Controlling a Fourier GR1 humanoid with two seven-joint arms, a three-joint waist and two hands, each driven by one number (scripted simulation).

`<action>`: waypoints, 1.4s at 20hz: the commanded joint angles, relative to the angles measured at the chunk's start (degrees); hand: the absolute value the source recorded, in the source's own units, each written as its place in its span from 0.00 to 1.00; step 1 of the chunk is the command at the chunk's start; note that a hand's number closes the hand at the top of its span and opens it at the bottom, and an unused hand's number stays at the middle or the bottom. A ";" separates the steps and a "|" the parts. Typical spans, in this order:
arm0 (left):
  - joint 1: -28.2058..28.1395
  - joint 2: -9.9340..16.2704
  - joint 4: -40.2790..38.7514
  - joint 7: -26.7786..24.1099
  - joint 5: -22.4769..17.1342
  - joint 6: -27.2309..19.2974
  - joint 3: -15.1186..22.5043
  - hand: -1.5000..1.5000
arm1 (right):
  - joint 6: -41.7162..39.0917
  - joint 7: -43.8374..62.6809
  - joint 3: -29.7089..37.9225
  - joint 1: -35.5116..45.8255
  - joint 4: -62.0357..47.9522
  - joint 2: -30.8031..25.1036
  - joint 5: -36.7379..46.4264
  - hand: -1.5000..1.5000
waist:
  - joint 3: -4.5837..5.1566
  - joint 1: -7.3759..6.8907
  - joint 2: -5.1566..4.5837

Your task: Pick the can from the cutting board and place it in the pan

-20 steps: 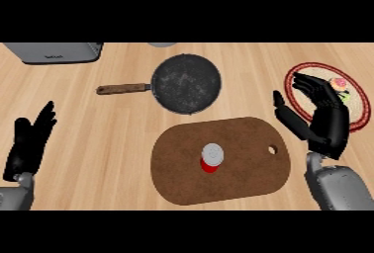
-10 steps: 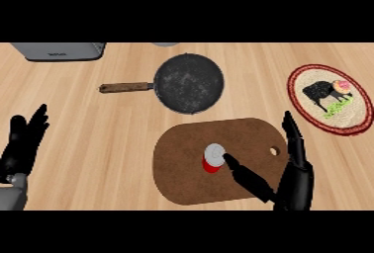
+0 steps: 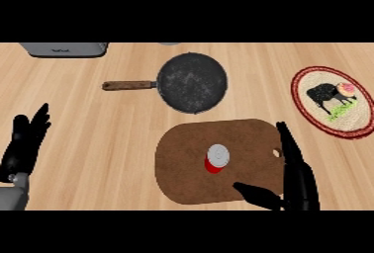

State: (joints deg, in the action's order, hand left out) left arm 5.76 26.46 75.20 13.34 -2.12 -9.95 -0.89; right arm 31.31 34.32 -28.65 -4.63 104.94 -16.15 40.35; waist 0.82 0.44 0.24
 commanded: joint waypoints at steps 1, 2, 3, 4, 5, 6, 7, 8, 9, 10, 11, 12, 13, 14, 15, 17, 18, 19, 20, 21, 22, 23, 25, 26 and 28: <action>0.26 -0.81 0.17 -0.48 0.41 0.20 0.94 0.50 | -12.38 15.53 -0.87 5.19 0.61 -0.71 6.47 0.00 | -0.01 -1.33 -0.26; 1.66 0.37 -0.01 1.06 -0.24 0.59 -0.17 0.50 | -16.90 17.95 -1.45 4.66 2.94 -3.10 6.29 0.00 | 0.01 -0.47 -0.01; 1.12 -0.35 0.77 0.51 0.65 -0.09 0.77 0.50 | -20.39 21.84 -1.35 7.87 2.38 -2.08 6.67 0.00 | -0.08 -1.64 -0.13; 2.52 -0.68 0.29 1.40 0.54 0.41 1.27 0.50 | -23.70 25.46 -2.07 10.59 2.89 -0.96 7.30 0.00 | -0.10 -1.42 -0.26; 1.98 -0.46 -0.55 0.23 0.66 0.41 0.85 0.50 | -27.13 29.36 -3.72 11.62 4.53 -0.01 8.03 0.00 | -0.10 -1.30 -0.11; 1.14 -0.61 0.38 0.45 0.89 0.44 1.37 0.50 | -30.65 33.10 -3.54 13.94 4.10 0.97 7.82 0.00 | -0.22 -2.03 -0.06; 1.33 -0.30 0.48 0.46 0.62 1.02 1.18 0.50 | -33.64 36.68 -4.51 16.39 3.76 2.95 8.44 0.00 | -0.35 -2.07 -0.09; 0.85 -1.09 -1.34 -1.05 0.94 0.22 0.95 0.50 | -37.18 39.59 -4.10 18.16 4.64 3.72 7.21 0.00 | -0.28 -1.75 -0.20; 2.22 -1.72 -0.49 0.77 1.18 -0.26 1.50 0.50 | -38.86 41.62 -5.51 19.71 2.35 6.31 7.76 0.00 | -0.49 -1.58 -0.23; 3.35 -0.67 -1.16 1.63 0.76 0.47 0.74 0.50 | -41.94 43.49 -6.25 20.27 3.16 7.56 6.58 0.00 | -0.48 -1.24 -0.19; 3.07 -0.22 -2.34 1.07 0.92 0.67 0.34 0.50 | -42.24 45.26 -6.94 21.36 0.74 10.43 7.24 0.00 | -0.51 -1.38 -0.31; 2.60 0.43 -1.51 0.66 0.38 1.36 -0.27 0.50 | -42.59 46.17 -4.62 24.45 -1.85 12.80 6.75 0.00 | -0.59 -1.82 -0.32; 2.82 -0.84 -1.19 0.68 1.25 0.14 0.52 0.50 | -45.04 47.17 -4.47 25.00 -0.90 13.13 6.11 0.00 | -0.63 -1.28 -0.20; 1.28 -2.66 -1.74 -0.76 2.18 -1.00 1.55 0.50 | -44.25 46.57 -4.62 23.67 -2.43 13.50 6.58 0.00 | -0.66 -1.02 -0.22; 3.56 -0.85 -1.35 1.25 0.60 0.92 0.18 0.50 | -44.49 48.37 -5.73 26.23 -4.24 15.78 8.14 0.00 | -0.66 -1.17 -0.20; 0.21 -1.62 -1.02 -1.23 0.76 1.10 0.56 0.50 | -45.64 49.31 -2.81 29.98 -5.88 15.90 6.60 0.00 | -0.67 -1.63 -0.20; 0.57 -0.67 -1.54 -1.58 0.67 0.72 -0.91 0.50 | -46.52 48.16 -2.44 28.22 -5.78 15.94 6.80 0.00 | -0.70 -1.10 -0.16; 3.19 -0.98 -2.30 0.53 1.36 0.33 -0.24 0.50 | -43.75 49.63 -6.51 26.83 -6.88 15.97 8.75 0.00 | -0.70 -0.69 -0.17; 0.65 -1.82 -0.05 0.60 1.36 -0.03 0.39 0.50 | -43.34 50.70 -6.62 26.64 -6.69 16.00 8.74 0.00 | -0.73 -1.10 -0.01; 2.03 -1.60 -0.66 0.80 1.28 0.17 0.07 0.50 | -45.43 50.23 -4.67 28.09 -7.61 16.02 8.55 0.00 | -0.72 -0.84 -0.09; 0.76 -1.52 -2.74 -1.68 0.63 0.88 -0.89 0.50 | -47.51 49.62 -3.70 27.43 -6.79 16.03 8.49 0.00 | -0.68 -0.53 -0.11; 1.78 -0.18 -3.06 -1.47 0.44 1.65 -1.73 0.50 | -45.06 48.80 -5.18 25.76 -8.67 16.05 9.29 0.00 | -0.71 -0.55 -0.17; 1.70 -2.75 -4.50 -3.27 1.77 0.20 -0.28 0.50 | -45.77 50.15 -5.13 27.28 -8.71 16.06 8.30 0.00 | -0.68 -0.41 -0.21; 0.48 -2.21 -3.62 -3.03 1.31 0.78 -0.66 0.50 | -47.06 49.10 -5.44 24.67 -7.96 16.07 8.55 0.00 | -0.71 -0.37 -0.08; 1.89 -1.55 -2.88 -1.07 1.67 0.62 -0.83 0.50 | -47.92 50.37 -4.40 27.75 -9.55 16.08 6.92 0.00 | -0.73 -0.72 -0.14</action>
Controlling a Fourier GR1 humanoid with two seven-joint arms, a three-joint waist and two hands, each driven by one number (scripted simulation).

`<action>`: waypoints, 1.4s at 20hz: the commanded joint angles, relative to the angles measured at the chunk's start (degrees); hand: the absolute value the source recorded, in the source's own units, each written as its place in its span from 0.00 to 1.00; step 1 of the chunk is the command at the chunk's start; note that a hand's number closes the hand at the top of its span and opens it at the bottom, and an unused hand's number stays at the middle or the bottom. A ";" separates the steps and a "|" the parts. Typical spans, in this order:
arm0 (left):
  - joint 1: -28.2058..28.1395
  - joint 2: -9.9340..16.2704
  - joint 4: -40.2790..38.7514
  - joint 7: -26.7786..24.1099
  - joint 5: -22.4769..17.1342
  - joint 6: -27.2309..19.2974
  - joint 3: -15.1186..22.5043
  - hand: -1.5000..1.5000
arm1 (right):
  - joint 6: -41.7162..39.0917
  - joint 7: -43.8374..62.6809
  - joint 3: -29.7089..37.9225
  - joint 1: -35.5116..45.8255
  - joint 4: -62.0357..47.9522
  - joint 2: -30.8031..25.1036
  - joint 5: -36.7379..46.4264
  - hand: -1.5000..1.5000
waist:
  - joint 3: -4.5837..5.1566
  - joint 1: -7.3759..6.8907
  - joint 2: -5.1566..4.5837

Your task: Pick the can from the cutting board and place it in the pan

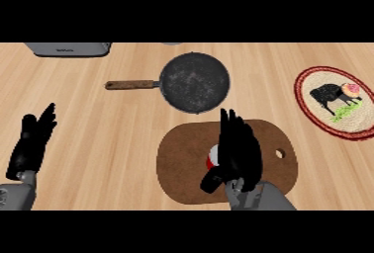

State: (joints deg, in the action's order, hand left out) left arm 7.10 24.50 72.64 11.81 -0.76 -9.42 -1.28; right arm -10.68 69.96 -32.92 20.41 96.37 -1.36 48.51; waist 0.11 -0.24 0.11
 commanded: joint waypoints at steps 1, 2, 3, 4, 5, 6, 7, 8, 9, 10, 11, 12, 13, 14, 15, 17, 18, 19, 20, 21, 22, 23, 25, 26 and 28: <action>1.22 -0.44 1.08 2.69 1.03 -0.68 0.62 0.50 | -4.00 13.82 -1.87 -0.27 -0.10 1.29 -0.04 0.00 | -0.08 0.26 0.07; 1.65 -0.30 0.06 1.54 0.33 -0.01 -0.16 0.50 | -3.23 14.23 0.11 4.69 -4.20 1.29 -3.04 0.00 | -0.05 -0.46 -0.16; -0.13 -0.72 2.90 3.17 0.15 0.37 0.66 0.50 | -2.84 14.14 -1.81 0.88 -0.81 1.29 -0.46 0.00 | -0.09 -0.10 0.11; 1.43 0.39 0.72 1.79 -0.02 0.73 -0.89 0.50 | -5.10 14.02 -1.07 1.55 -0.03 1.30 -1.63 0.00 | -0.06 0.18 0.03; 2.10 0.26 -0.62 1.96 0.68 -0.28 -1.16 0.50 | -3.87 14.28 -1.70 1.52 -1.16 1.30 -1.58 0.00 | -0.05 0.20 -0.03; 2.55 1.33 -0.04 2.46 0.31 0.89 -1.60 0.50 | -4.82 9.96 1.05 -0.10 -2.37 1.30 -0.53 0.00 | -0.08 0.38 -0.05; -0.05 -0.47 2.51 1.78 0.12 0.67 -0.40 0.50 | -1.43 14.05 -2.08 2.79 -4.08 1.30 -1.59 0.00 | -0.08 -0.53 0.00; -0.90 0.51 1.25 0.19 -0.98 1.69 -2.12 0.50 | -1.50 14.49 -2.90 1.49 -2.48 1.30 -1.64 0.00 | -0.06 -0.35 0.03; 0.67 1.44 3.00 3.37 0.95 1.43 -0.57 0.50 | -2.94 14.26 -1.58 2.73 -2.86 1.30 -1.58 0.00 | -0.09 -0.20 0.05; 0.52 0.46 3.74 3.38 0.31 1.13 -0.79 0.50 | -0.21 13.27 -0.41 4.85 -5.86 1.30 -1.50 0.00 | -0.09 -0.52 -0.04; 0.98 -0.77 2.61 3.71 1.09 0.14 -0.22 0.50 | -1.13 14.57 -1.17 6.20 -5.05 1.30 -3.44 0.00 | -0.08 -0.38 -0.06; -0.50 -0.23 3.67 3.27 0.68 1.15 -0.41 0.50 | 0.36 11.87 -1.07 3.96 -6.82 1.30 -1.74 0.00 | -0.09 -0.38 -0.04; 1.46 -0.87 -2.43 -0.06 0.48 1.36 -1.33 0.50 | -2.60 14.98 -2.78 2.86 -3.29 1.30 -3.28 0.00 | 0.00 0.46 -0.11; -1.27 -0.64 1.52 -0.30 0.80 1.06 -1.11 0.50 | 0.35 11.60 -1.21 3.30 -7.78 1.30 -2.29 0.00 | -0.07 -0.38 -0.09; 1.34 -0.55 0.21 0.79 1.34 0.68 -1.27 0.50 | -0.03 12.64 -1.29 6.23 -8.37 1.30 -3.34 0.00 | -0.07 -0.26 -0.15; -1.45 -0.14 4.94 3.15 0.34 1.91 -1.00 0.50 | 2.79 10.59 -2.03 2.02 -8.90 1.30 -2.51 0.00 | -0.11 -0.45 0.01; 1.25 -0.05 1.87 3.95 0.70 1.35 -1.59 0.50 | -0.93 11.60 0.76 3.87 -8.17 1.30 -3.69 0.00 | -0.08 0.07 -0.08; 0.34 0.36 -0.57 -0.09 -0.12 3.08 -2.47 0.50 | 3.52 13.02 -3.65 3.20 -10.29 1.30 -3.52 0.00 | -0.04 -0.32 -0.18; 0.89 -1.60 1.59 1.85 1.63 0.35 -0.95 0.50 | 1.21 9.97 -0.13 1.33 -8.94 1.30 -2.81 0.00 | -0.09 0.25 -0.06; -0.06 -1.03 1.61 0.88 1.81 0.88 -1.17 0.50 | 2.66 7.63 0.55 0.84 -11.69 1.30 -1.39 0.00 | -0.09 0.07 -0.11; 1.12 -1.28 1.58 3.55 1.29 0.96 -1.31 0.50 | 0.03 8.23 2.32 2.57 -11.48 1.31 -2.15 0.00 | -0.09 0.15 -0.09; -0.16 -0.47 3.34 3.00 1.60 1.64 -1.08 0.50 | 3.59 11.67 -2.73 0.89 -10.64 1.31 -2.74 0.00 | -0.10 -0.27 0.00; 1.12 -1.53 1.83 2.25 1.79 1.12 -1.27 0.50 | 2.92 9.31 -1.25 1.05 -12.81 1.31 -2.47 0.00 | -0.09 0.05 -0.09; -1.67 -0.46 3.59 1.03 0.90 1.92 -2.47 0.50 | 0.74 8.27 1.23 1.15 -12.49 1.31 -1.42 0.00 | -0.09 -0.09 0.01; -1.20 0.61 3.50 2.94 0.48 3.38 -3.19 0.50 | 1.51 5.69 0.88 1.09 -14.61 1.31 -1.71 1.00 | -0.11 -0.09 -0.07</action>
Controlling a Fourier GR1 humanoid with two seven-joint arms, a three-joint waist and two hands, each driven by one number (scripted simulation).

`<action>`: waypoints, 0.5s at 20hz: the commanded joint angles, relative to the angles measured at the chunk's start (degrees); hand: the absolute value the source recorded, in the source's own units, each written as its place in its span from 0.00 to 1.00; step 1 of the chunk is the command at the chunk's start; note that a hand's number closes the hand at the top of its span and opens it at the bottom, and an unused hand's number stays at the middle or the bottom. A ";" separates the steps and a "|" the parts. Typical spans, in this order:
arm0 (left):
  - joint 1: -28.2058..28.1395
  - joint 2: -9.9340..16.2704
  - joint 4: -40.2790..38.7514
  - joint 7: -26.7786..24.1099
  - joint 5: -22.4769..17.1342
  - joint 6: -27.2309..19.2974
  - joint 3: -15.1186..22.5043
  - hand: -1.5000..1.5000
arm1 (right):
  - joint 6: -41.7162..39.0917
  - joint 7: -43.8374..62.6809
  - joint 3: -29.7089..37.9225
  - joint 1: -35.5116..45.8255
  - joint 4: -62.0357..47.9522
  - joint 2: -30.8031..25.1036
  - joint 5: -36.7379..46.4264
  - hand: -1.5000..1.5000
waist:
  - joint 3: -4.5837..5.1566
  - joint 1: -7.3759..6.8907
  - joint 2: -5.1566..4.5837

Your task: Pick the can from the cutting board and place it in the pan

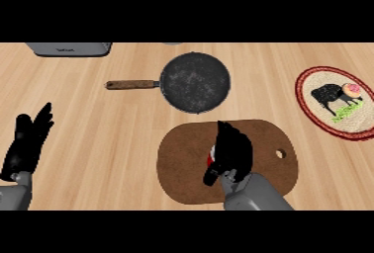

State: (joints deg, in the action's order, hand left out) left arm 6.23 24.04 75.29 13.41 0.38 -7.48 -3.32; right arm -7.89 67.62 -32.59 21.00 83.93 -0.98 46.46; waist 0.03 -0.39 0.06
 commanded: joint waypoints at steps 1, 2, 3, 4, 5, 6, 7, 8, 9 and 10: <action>0.09 -0.97 -2.44 -2.48 0.99 -0.13 -0.94 0.50 | -3.03 5.04 1.10 2.29 -2.97 0.93 1.88 1.00 | -0.01 0.25 -0.08; 1.17 -2.36 0.40 1.21 1.91 -1.43 1.20 0.50 | -1.57 7.73 -2.43 3.48 -3.67 0.93 3.59 1.00 | -0.02 0.09 -0.04; 1.83 0.51 1.43 3.60 0.24 0.52 -0.88 0.50 | -3.95 7.16 -2.56 0.21 -0.94 0.41 6.41 1.00 | -0.02 0.45 0.10; 0.52 -0.74 -0.73 0.14 0.54 0.33 -0.76 0.50 | -5.56 7.16 -0.16 3.30 -2.15 0.55 6.58 1.00 | 0.01 0.35 0.01; 0.90 -0.06 -1.28 0.82 -0.11 1.21 -1.60 0.50 | -4.49 6.93 -0.75 2.34 -2.68 0.93 7.23 1.00 | 0.00 0.33 -0.01; -1.21 -0.44 -2.30 -3.12 0.54 1.47 -1.25 0.50 | -6.15 9.96 -1.54 1.89 1.44 0.93 7.63 1.00 | 0.03 0.49 0.08; -1.45 -2.33 -1.39 -2.53 1.68 -0.45 -0.26 0.50 | -6.16 7.33 0.77 5.52 -3.06 0.93 6.33 1.00 | 0.00 0.07 -0.04; 1.45 -0.17 1.38 2.58 0.71 1.28 -0.87 0.50 | -2.46 3.50 0.35 1.46 -4.69 0.66 9.60 1.00 | -0.04 0.29 -0.01; 4.16 0.06 -5.43 -0.32 1.18 1.59 -2.03 0.50 | -4.47 5.71 0.01 2.03 -2.44 0.93 8.80 1.00 | 0.01 0.70 -0.09; -1.49 -0.01 4.41 3.37 0.04 1.89 -1.28 0.50 | -6.75 6.75 0.61 -0.45 2.83 0.56 9.63 1.00 | -0.04 0.31 0.21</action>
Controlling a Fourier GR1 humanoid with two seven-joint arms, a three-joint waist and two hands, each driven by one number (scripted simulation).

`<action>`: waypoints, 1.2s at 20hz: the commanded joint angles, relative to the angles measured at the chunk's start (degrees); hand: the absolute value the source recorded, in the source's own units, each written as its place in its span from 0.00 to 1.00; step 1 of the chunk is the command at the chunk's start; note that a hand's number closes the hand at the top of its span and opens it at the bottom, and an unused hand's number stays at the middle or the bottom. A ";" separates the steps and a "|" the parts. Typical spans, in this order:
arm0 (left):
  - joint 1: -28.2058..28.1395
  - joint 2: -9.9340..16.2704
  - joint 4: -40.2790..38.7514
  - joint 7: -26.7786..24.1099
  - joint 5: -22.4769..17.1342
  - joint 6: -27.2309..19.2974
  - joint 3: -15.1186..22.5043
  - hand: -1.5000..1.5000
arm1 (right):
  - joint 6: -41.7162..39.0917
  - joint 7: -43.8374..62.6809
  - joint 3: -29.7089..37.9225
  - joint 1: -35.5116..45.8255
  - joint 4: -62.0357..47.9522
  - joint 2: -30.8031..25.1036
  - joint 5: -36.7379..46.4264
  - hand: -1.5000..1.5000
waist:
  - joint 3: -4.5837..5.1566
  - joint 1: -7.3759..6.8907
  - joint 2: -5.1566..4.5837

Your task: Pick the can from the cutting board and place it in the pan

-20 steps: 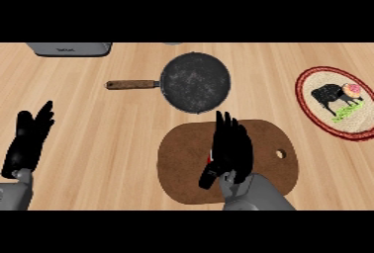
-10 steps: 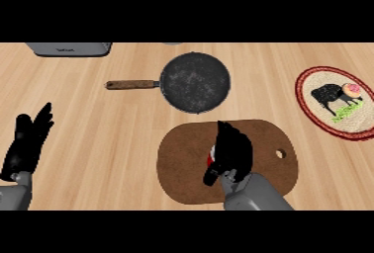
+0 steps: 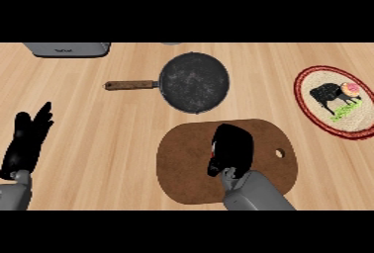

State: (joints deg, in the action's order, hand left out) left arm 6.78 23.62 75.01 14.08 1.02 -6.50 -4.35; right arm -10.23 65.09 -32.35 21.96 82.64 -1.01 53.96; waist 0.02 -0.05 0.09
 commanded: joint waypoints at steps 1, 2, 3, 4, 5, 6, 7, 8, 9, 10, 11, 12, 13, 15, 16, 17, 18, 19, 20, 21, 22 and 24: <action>-0.15 -1.06 -2.05 -2.92 1.98 -1.24 -0.26 0.50 | -2.38 11.30 -1.48 0.17 3.54 0.96 0.17 1.00 | 0.01 0.07 -0.02; 0.13 -0.23 -3.88 -3.51 0.81 0.53 -1.39 0.50 | -2.31 10.28 -2.28 -2.36 4.73 0.96 2.13 1.00 | 0.01 0.25 -0.02; 0.53 -0.70 -1.52 -1.14 0.89 0.27 -0.71 0.50 | -2.65 8.15 2.98 2.87 0.35 0.96 0.16 1.00 | -0.01 -0.13 -0.08; 0.40 -0.20 -1.57 -1.20 0.10 0.35 -1.41 0.50 | 2.84 12.66 -1.39 -4.29 3.75 0.96 3.00 1.00 | 0.00 0.33 0.10; -0.12 -0.79 -0.06 -0.41 0.10 0.41 -0.46 0.50 | 3.21 17.76 -2.13 -5.23 5.42 0.96 3.26 1.00 | 0.02 0.48 0.43; -0.54 0.50 -1.78 -1.59 0.38 0.94 -1.14 0.50 | 8.10 18.94 -2.93 -7.81 3.73 0.96 4.49 1.00 | 0.05 0.51 0.30; -0.61 -1.34 -0.09 -0.61 0.73 -0.92 -0.42 0.50 | 9.06 19.94 -1.48 -9.28 3.54 0.96 4.97 1.00 | 0.01 0.73 0.58; -2.41 -0.78 -1.70 -2.48 -0.22 0.03 -1.58 0.50 | 10.93 19.99 0.74 -11.71 3.87 0.96 6.23 1.00 | 0.13 1.50 0.63; -1.27 0.14 -1.01 -1.36 0.60 -0.38 -1.50 0.50 | 12.32 20.02 2.03 -13.38 3.93 0.96 6.98 1.00 | 0.04 2.38 0.76; -1.60 0.84 -0.99 -0.99 -0.62 0.99 -2.20 0.50 | 13.23 20.05 1.75 -14.75 4.90 0.97 8.83 1.00 | 0.09 2.29 0.97; -1.21 0.49 -1.61 -1.51 -0.16 0.17 -2.27 0.50 | 13.77 20.06 1.92 -15.04 6.23 0.97 10.53 1.00 | 0.16 2.64 0.85; -1.49 -0.42 -1.41 -1.61 0.43 -0.58 -1.59 0.50 | 15.20 20.08 0.67 -16.22 7.10 0.98 12.32 1.00 | 0.15 2.53 0.90; -1.58 -0.44 -1.47 -1.51 0.61 -0.48 -1.36 0.50 | 16.31 20.09 -0.63 -15.03 8.06 0.98 16.53 1.00 | 0.18 2.13 0.96; -0.15 -0.03 -1.58 0.16 0.40 -0.46 -1.70 0.50 | 13.93 20.10 -1.37 -11.90 10.35 0.98 25.59 1.00 | 0.26 2.41 1.15; -2.04 -0.47 -0.74 -1.47 1.05 -0.43 -0.84 0.50 | 13.39 20.11 -1.22 -10.92 11.05 0.97 28.85 1.00 | 0.29 1.68 1.34; -0.61 0.17 -1.99 -0.34 0.29 0.22 -1.63 0.50 | 13.69 20.11 -2.40 -10.29 13.21 0.97 31.72 1.00 | 0.31 2.44 1.34; -1.66 0.27 -1.17 -1.87 0.37 0.70 -1.39 0.50 | 15.85 20.11 -3.17 -9.60 13.31 0.97 34.05 1.00 | 0.22 1.18 1.19; -1.03 -0.36 -1.95 -1.72 0.52 0.25 -1.24 0.50 | 13.53 20.11 -3.27 -8.19 15.55 0.97 35.46 1.00 | 0.25 1.50 1.05; -1.09 0.61 -0.74 -1.01 0.45 0.51 -1.62 0.50 | 13.01 20.11 -3.27 -8.35 15.14 0.97 36.98 1.00 | 0.14 0.64 0.91; -0.23 -0.34 -0.54 -0.65 0.74 0.25 -0.77 0.50 | 11.86 20.12 -3.08 -6.59 15.79 0.97 37.01 1.00 | 0.12 0.40 0.68; -0.64 -0.49 -1.08 -1.41 0.77 0.56 -0.62 0.50 | 11.04 20.12 -2.98 -6.51 16.61 0.97 37.38 1.00 | 0.13 0.28 0.54; -1.48 -1.75 -1.73 -2.75 1.81 -0.46 0.24 0.50 | 12.18 20.12 -2.94 -6.95 15.91 0.97 38.13 1.00 | 0.10 -0.25 0.27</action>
State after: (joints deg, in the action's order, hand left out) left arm 5.94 22.98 73.57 12.51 1.99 -6.52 -5.11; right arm 1.17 71.17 -34.20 13.19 97.93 -0.85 88.70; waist 0.19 0.62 0.80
